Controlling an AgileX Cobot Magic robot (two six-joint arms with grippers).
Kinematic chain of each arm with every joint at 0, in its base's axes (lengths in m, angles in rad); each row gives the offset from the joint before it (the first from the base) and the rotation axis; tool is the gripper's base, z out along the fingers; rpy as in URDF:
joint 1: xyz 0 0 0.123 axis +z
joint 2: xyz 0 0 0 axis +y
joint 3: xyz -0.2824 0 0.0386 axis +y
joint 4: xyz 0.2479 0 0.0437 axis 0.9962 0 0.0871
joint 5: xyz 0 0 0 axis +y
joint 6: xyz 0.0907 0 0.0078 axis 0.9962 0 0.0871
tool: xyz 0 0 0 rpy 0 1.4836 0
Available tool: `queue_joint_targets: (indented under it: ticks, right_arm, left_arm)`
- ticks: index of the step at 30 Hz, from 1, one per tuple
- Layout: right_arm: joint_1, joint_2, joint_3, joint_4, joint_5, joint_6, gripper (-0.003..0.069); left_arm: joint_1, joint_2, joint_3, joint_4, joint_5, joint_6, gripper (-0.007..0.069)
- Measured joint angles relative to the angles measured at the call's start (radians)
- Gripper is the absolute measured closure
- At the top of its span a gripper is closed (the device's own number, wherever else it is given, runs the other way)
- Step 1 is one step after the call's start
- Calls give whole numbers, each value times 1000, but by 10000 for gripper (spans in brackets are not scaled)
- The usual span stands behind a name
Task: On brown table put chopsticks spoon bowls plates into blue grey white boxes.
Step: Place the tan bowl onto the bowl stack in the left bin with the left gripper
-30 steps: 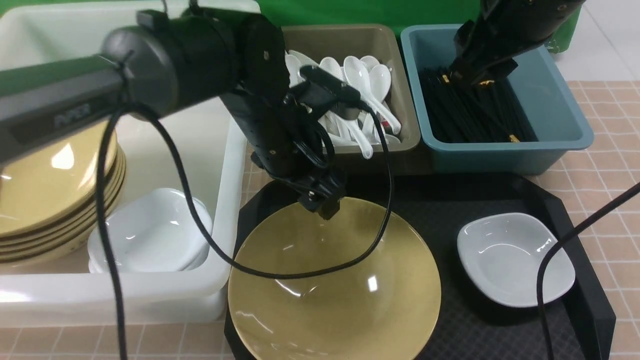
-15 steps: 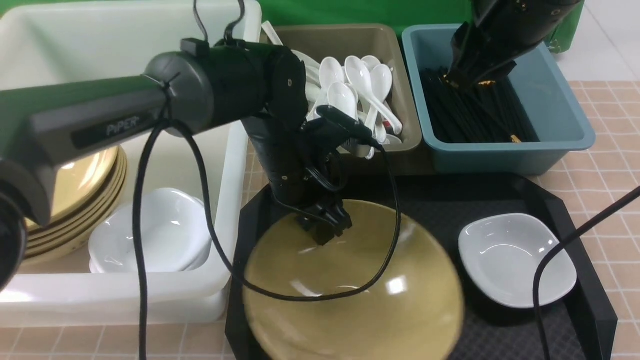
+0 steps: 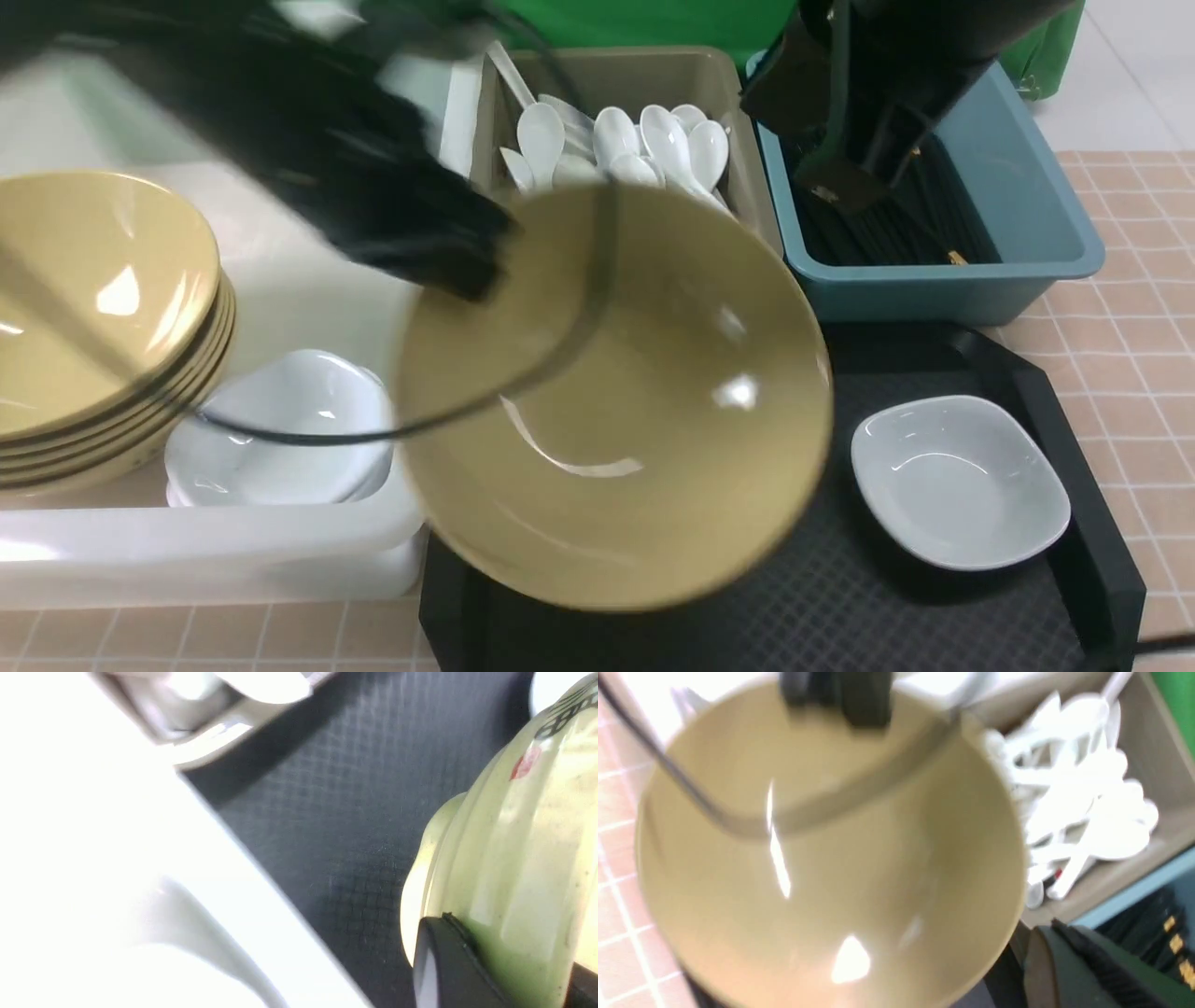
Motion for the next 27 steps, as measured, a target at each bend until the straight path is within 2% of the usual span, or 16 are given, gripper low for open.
queue_joint_targets:
  ticks: [2,7,11,14,27]
  right_arm:
    - [13,-4,0,0,0,1,622]
    - [50,5,0,15,2,12,622]
    - [76,25,0,33,-25,16,622]
    - [103,45,0,40,-31,9,622]
    - [115,70,0,41,-11,-3,622]
  left_arm:
    - [71,-74,42,-12,1,-2,618]
    - [511,-347,191,-20,-57,-50,618]
    - [726,-380,212,-8,-104,-75,618]
    - [769,-325,213,-5,-140,-86,618]
    - [772,-99,219,128,-268,-213,610]
